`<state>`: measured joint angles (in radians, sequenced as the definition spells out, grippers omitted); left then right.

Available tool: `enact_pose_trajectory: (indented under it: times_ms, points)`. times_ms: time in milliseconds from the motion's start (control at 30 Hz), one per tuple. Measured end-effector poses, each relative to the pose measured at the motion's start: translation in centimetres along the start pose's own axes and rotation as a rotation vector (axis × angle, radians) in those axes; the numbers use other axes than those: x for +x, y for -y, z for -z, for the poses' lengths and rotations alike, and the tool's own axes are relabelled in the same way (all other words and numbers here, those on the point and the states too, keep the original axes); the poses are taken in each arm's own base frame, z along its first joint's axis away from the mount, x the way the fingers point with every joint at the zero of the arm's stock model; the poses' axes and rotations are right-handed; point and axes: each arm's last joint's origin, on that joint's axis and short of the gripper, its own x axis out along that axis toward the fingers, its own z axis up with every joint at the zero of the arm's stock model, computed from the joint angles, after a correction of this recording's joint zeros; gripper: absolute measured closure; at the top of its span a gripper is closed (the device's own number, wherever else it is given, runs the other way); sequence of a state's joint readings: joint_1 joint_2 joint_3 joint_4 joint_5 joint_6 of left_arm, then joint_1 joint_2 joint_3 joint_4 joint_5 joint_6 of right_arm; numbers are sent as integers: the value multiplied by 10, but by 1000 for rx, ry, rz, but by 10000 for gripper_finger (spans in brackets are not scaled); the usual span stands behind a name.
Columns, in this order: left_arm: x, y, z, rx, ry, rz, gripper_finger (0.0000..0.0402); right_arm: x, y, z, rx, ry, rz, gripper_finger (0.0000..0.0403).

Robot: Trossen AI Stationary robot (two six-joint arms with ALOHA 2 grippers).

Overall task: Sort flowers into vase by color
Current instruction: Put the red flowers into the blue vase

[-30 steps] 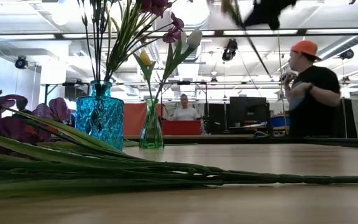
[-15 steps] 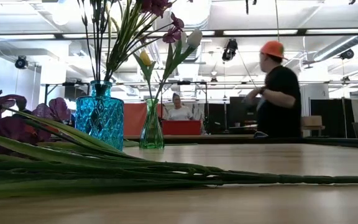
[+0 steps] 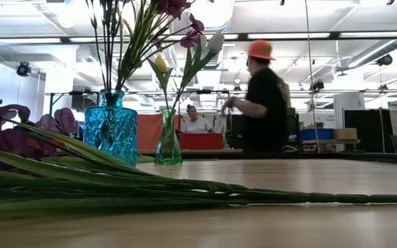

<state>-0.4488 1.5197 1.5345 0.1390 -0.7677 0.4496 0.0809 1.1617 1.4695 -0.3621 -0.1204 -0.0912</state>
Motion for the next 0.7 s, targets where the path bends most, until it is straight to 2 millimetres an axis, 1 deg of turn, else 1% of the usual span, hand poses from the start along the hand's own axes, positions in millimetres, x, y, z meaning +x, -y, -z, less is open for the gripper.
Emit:
enact_pose_trajectory:
  times_ms: [133, 233, 300, 433, 600, 700]
  points:
    - [15, -11, 0, -29, -3, -50, 164, 4, -2, -2, -2, 3, -11, 385]
    - [23, -14, 3, -39, 23, 4, 152, 5, -2, -2, -1, 0, -12, 385]
    - [27, -16, 4, -59, 49, 60, 151, 5, -2, -2, -1, 0, -11, 385]
    - [34, -27, 6, -86, 68, 30, 150, 5, -2, -2, 1, 0, -10, 385]
    - [42, -36, 10, -102, 101, 103, 151, 5, -2, -2, 1, 0, -9, 385]
    - [46, -41, 12, -119, 105, 107, 157, 5, -1, -2, 1, 4, -8, 385]
